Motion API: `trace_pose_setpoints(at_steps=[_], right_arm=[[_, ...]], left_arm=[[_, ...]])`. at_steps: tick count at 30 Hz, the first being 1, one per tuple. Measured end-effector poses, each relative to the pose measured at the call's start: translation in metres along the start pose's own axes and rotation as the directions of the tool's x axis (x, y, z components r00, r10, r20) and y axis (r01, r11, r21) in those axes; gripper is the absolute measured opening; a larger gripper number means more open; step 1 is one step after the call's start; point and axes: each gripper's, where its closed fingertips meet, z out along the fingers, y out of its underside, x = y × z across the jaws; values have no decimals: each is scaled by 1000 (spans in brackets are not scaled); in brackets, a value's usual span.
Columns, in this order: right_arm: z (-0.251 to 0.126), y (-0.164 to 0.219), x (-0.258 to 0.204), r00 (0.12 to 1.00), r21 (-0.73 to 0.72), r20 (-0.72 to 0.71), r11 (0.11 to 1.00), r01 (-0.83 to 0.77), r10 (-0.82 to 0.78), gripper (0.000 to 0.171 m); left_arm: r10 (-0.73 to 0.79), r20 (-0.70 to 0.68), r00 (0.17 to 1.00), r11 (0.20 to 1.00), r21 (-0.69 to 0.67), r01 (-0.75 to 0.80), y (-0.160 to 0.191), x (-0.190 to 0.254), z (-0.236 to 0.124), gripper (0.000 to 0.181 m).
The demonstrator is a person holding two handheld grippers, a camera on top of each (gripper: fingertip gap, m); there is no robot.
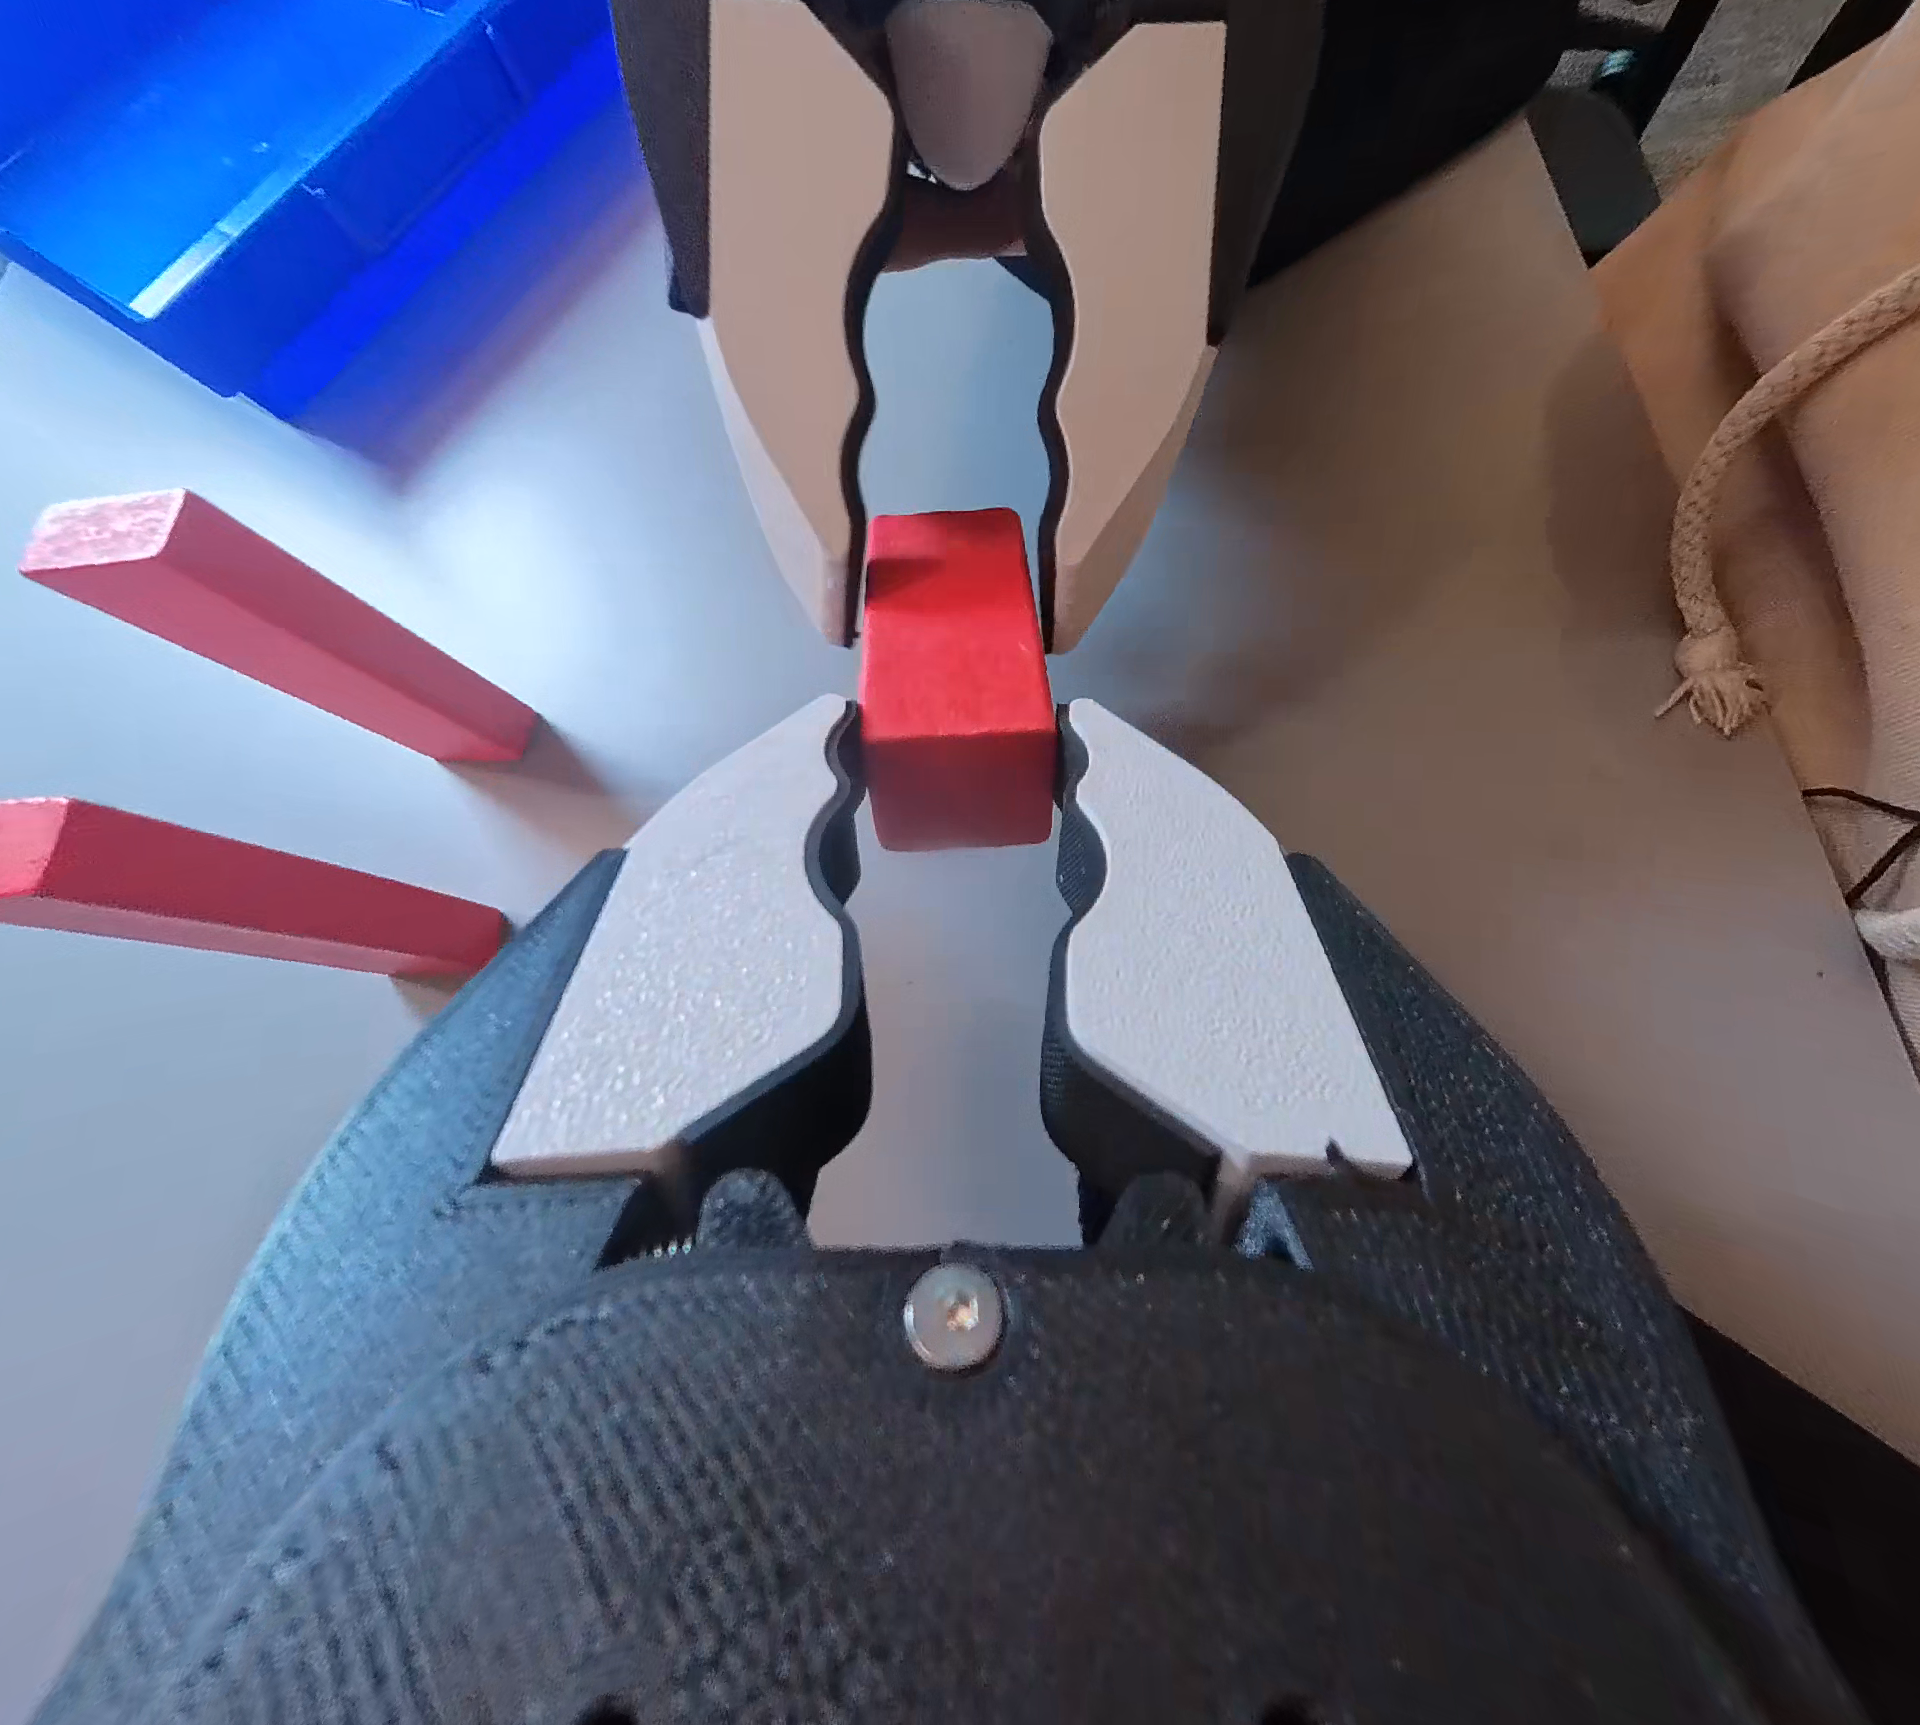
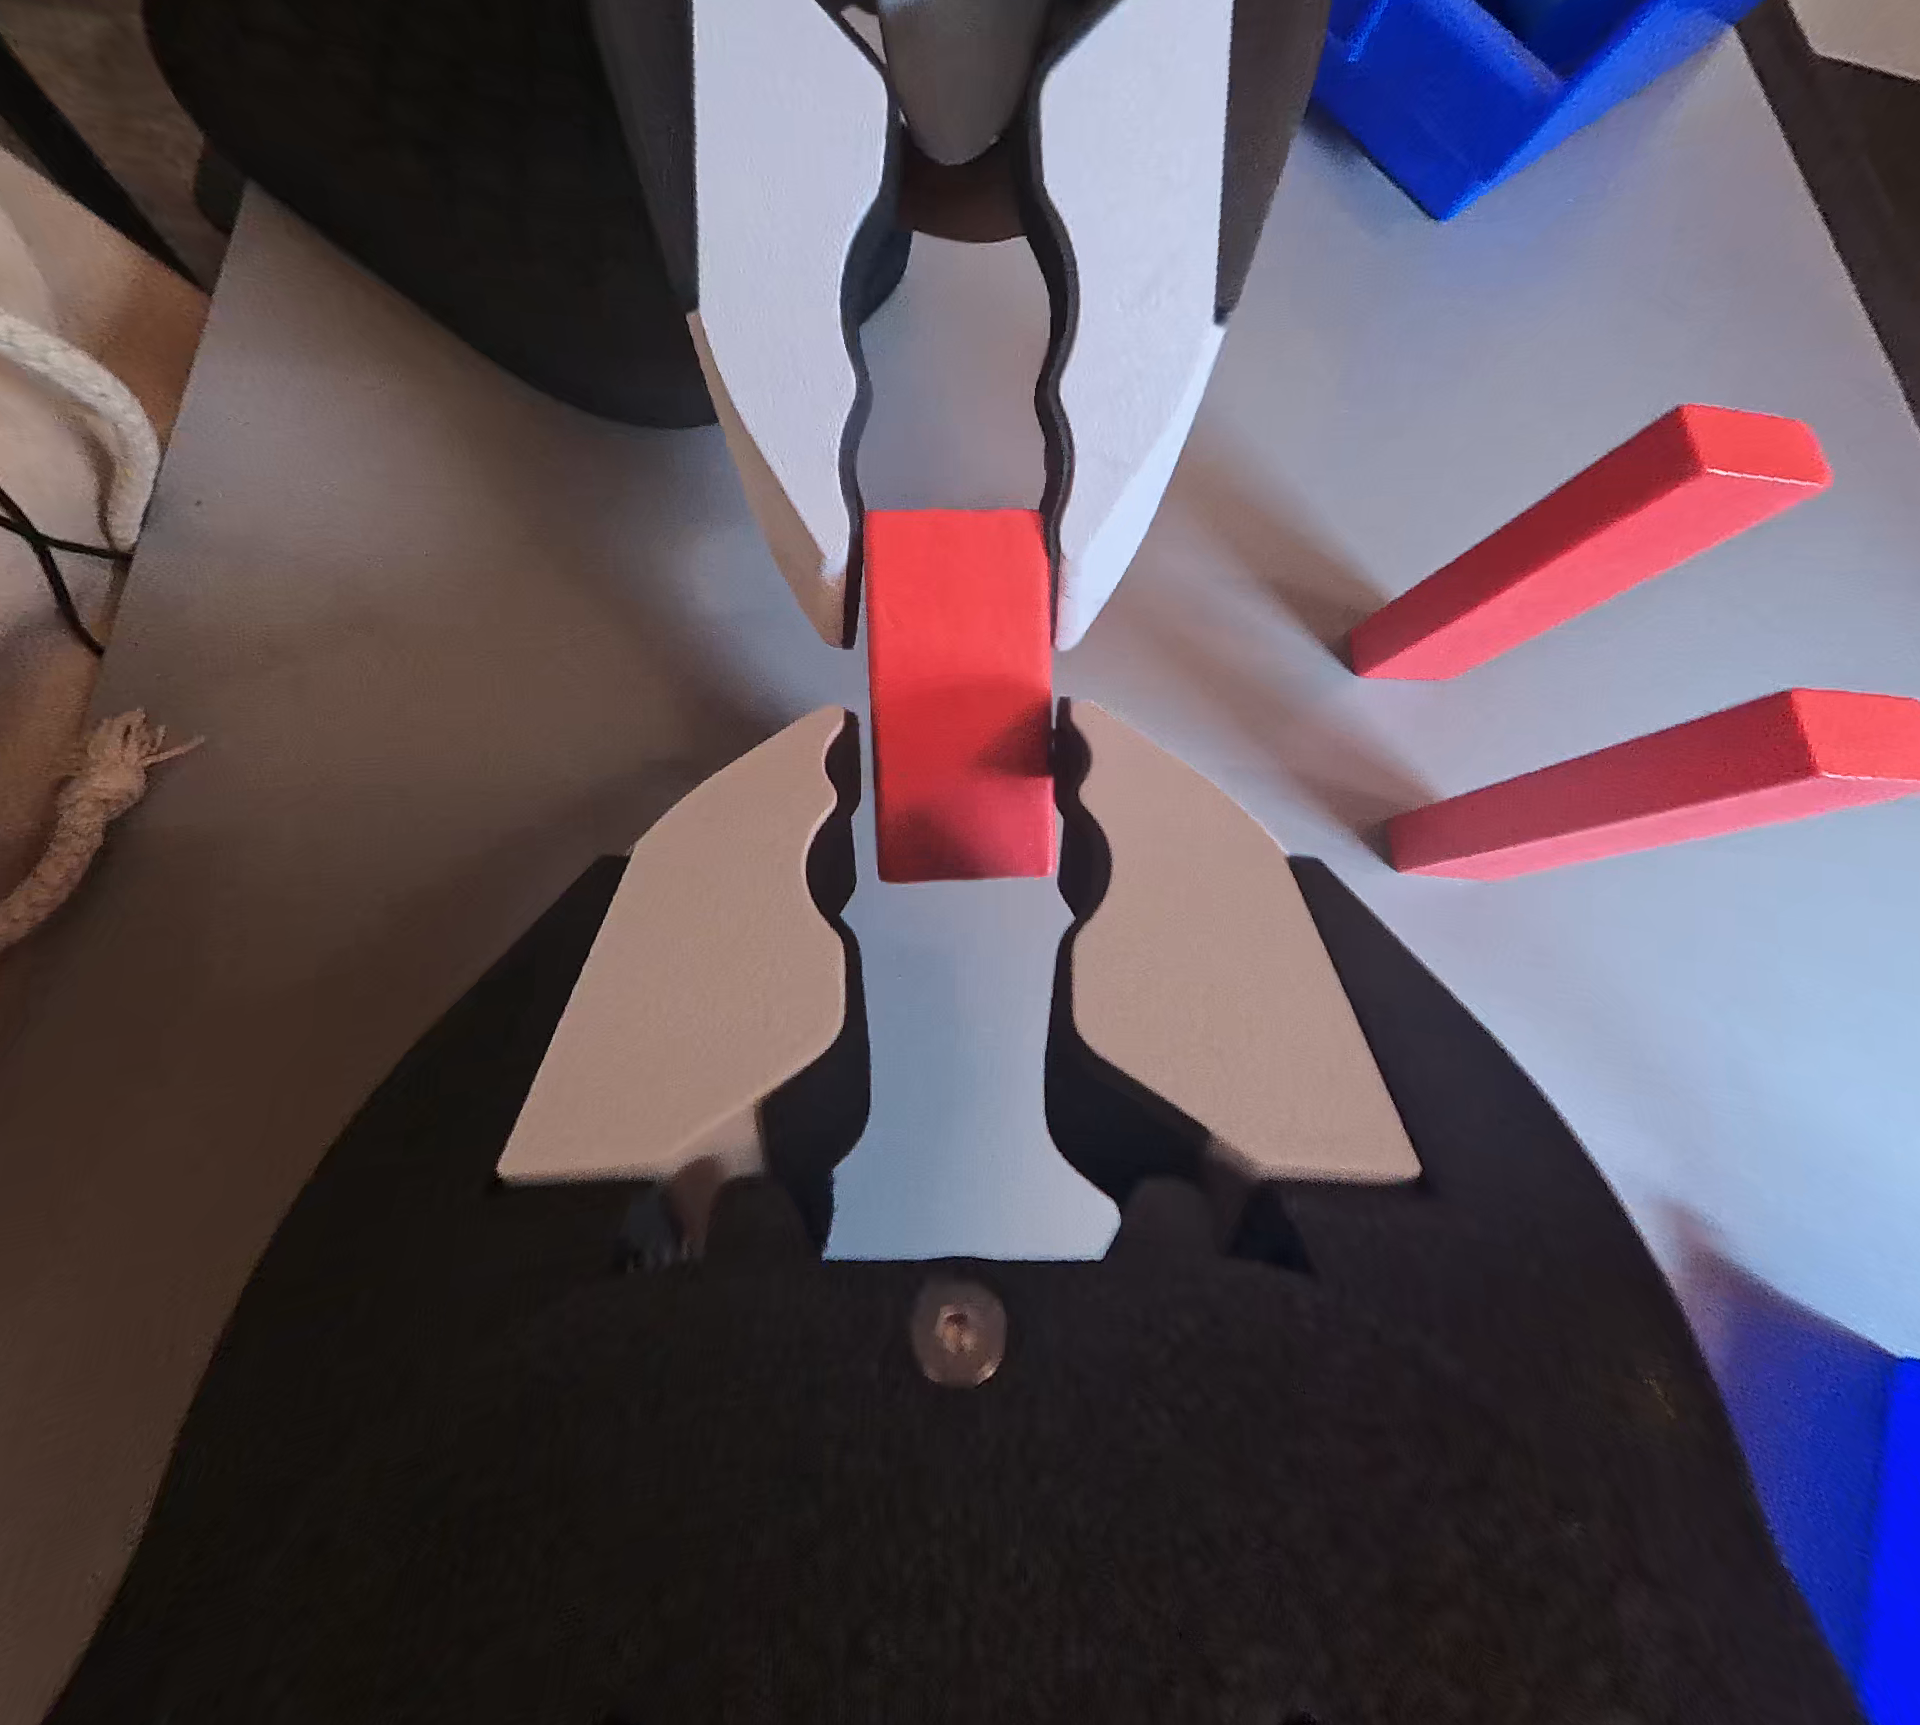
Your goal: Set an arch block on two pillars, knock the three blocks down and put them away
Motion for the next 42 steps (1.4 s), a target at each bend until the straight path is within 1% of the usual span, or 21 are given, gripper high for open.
trace_pose_setpoints(at_steps=[6,9,11,13,15,18,21,24,30,35,42], right_arm=[[3,3,-2,999,-67,-16,997,44,-45,33],[-6,-4,8,997,-75,-43,996,55,-59,33],[-17,-9,26,995,-104,-71,992,66,-73,33],[-31,-19,50,992,-148,-91,986,75,-89,33],[-43,-37,77,989,-176,-106,981,80,-100,33],[-50,-64,115,985,-227,-114,969,101,-129,33],[-43,-75,140,988,-301,-77,948,107,-136,33],[-30,-68,150,997,-350,-19,934,65,-76,33],[-14,-44,154,999,-385,36,923,-9,24,33],[-8,-38,153,998,-405,48,914,-5,27,33],[-8,-37,152,998,-414,44,910,-11,33,33]], left_arm=[[22,-7,1000,1000,-7,-22,1,4,3,35],[48,45,998,994,93,-52,-12,-3,-3,35],[-3,96,995,983,183,-15,-22,-17,-13,43],[-83,152,985,966,256,42,-24,-35,-25,48],[-164,201,966,940,329,91,-22,-52,-37,48],[-247,268,931,919,371,137,-8,-76,-50,46],[-308,285,908,903,389,184,6,-89,-53,45],[-329,298,896,905,372,208,16,-94,-49,45],[-302,315,900,925,325,197,24,-94,-40,45],[-304,324,896,928,314,201,26,-95,-38,45],[-306,315,899,930,299,212,29,-95,-33,45]])
